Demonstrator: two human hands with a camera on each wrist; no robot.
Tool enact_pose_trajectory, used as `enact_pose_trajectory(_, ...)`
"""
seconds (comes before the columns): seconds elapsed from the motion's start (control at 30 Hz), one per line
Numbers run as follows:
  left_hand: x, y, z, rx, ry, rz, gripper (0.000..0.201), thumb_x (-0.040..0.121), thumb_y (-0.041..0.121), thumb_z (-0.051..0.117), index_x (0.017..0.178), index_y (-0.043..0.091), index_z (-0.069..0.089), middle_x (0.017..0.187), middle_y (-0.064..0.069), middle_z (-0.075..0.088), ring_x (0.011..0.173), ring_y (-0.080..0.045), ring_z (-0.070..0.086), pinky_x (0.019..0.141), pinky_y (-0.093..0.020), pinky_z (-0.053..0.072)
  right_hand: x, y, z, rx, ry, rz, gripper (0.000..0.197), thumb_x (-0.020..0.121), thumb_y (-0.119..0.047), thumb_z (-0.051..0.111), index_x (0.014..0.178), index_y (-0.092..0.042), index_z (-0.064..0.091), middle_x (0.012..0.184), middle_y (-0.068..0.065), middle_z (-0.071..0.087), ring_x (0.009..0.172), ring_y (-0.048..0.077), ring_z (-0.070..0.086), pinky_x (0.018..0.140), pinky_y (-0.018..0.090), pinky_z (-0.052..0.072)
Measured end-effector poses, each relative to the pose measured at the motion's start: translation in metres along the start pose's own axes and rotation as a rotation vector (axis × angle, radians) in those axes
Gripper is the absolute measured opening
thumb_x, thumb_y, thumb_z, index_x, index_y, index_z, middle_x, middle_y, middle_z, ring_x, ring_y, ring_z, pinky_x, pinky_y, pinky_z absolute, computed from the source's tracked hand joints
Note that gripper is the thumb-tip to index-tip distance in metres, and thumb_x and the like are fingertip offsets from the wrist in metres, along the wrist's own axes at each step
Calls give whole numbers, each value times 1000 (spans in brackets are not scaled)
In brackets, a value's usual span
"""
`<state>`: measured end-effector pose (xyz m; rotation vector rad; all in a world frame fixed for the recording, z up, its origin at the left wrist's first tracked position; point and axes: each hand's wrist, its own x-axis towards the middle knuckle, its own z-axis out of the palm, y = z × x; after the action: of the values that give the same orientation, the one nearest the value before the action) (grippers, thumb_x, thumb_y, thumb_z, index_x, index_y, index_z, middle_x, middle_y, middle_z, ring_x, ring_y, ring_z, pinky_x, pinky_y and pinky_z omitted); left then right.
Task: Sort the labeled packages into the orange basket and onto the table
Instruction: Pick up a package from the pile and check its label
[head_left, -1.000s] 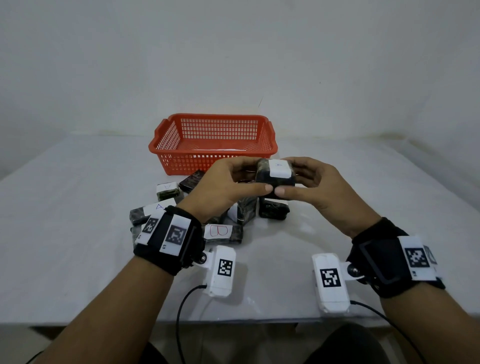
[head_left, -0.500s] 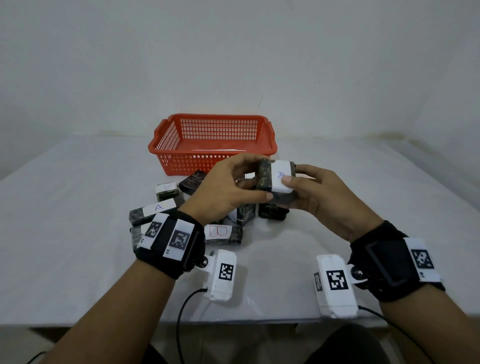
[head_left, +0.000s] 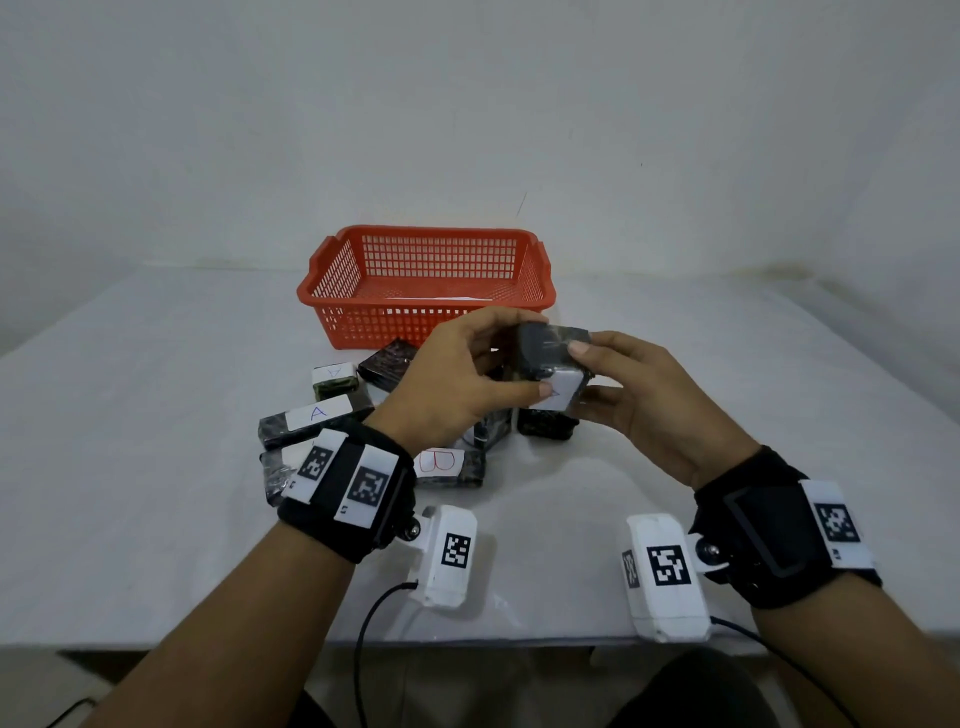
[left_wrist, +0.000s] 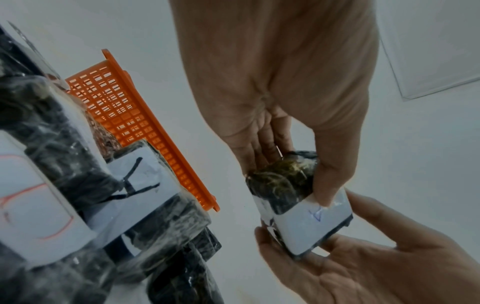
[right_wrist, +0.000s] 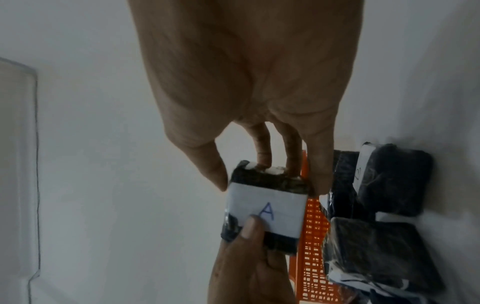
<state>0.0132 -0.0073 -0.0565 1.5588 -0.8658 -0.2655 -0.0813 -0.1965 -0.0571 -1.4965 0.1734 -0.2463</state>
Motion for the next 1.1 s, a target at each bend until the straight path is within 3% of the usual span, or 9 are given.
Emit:
enact_pose_trajectory(0.13,-1,4,0,22,-57,-36,54,82,9,85,131,15,63,126,-1,71,114,-13,70,93,-28,59,1,1,-3,-29,15,-76,22,94,-9,72,114,-3,71,113,18,77,100,31,76,92,43,60)
enact_pose_trajectory(0.3,3,7,2,25,8,-87,28,98,23,69,122,11,73,111,-5,78,98,-10,75,76,-16,56,2,0,-3,-84,49,-168,26,88,-2,77,112,-10,72,114,15,74,100,25,76,95,40,59)
enact_pose_trajectory(0.4,5,7,2,12,19,-74,29,95,18,72,122,9,73,112,-6,78,102,-15,76,87,-24,60,3,-3,-1,-8,31,-101,32,92,-7,73,123,-7,66,105,6,77,93,16,77,86,30,59)
enact_pose_trajectory(0.5,4,7,3,-13,-2,-85,31,95,17,72,125,8,71,116,-8,77,106,-17,75,96,-28,59,4,-5,1,-37,35,-106,22,94,-12,72,114,-4,70,92,1,80,88,14,76,85,30,59)
enact_pose_trajectory(0.63,5,7,5,-68,-7,-96,28,99,16,66,125,5,71,117,-10,77,109,-19,74,96,-28,59,3,-4,2,-33,56,-134,27,93,-16,74,115,0,73,99,9,79,94,21,76,89,36,60)
enact_pose_trajectory(0.7,6,7,5,-51,28,-86,26,99,14,65,122,5,73,115,-10,77,107,-19,75,95,-27,59,4,-2,1,-4,40,-129,43,83,-22,80,119,0,70,105,12,79,100,27,77,96,41,59)
enact_pose_trajectory(0.77,7,6,6,-70,36,-94,26,100,15,65,122,4,72,117,-12,76,109,-22,74,100,-34,58,4,-1,1,-2,30,-118,60,71,-26,85,124,-2,68,114,16,78,106,33,76,101,45,58)
enact_pose_trajectory(0.9,6,3,4,-128,3,-115,33,98,20,67,127,5,69,124,-13,74,117,-25,71,106,-44,55,6,2,-4,-26,31,-148,57,67,-23,87,120,-8,71,118,14,77,110,31,75,103,46,58)
enact_pose_trajectory(1.1,3,7,3,-71,57,-91,32,94,9,71,126,6,70,117,-10,76,106,-15,75,88,-20,58,4,2,-1,9,-25,-110,54,75,-23,83,123,-4,69,114,11,79,108,25,76,98,37,58)
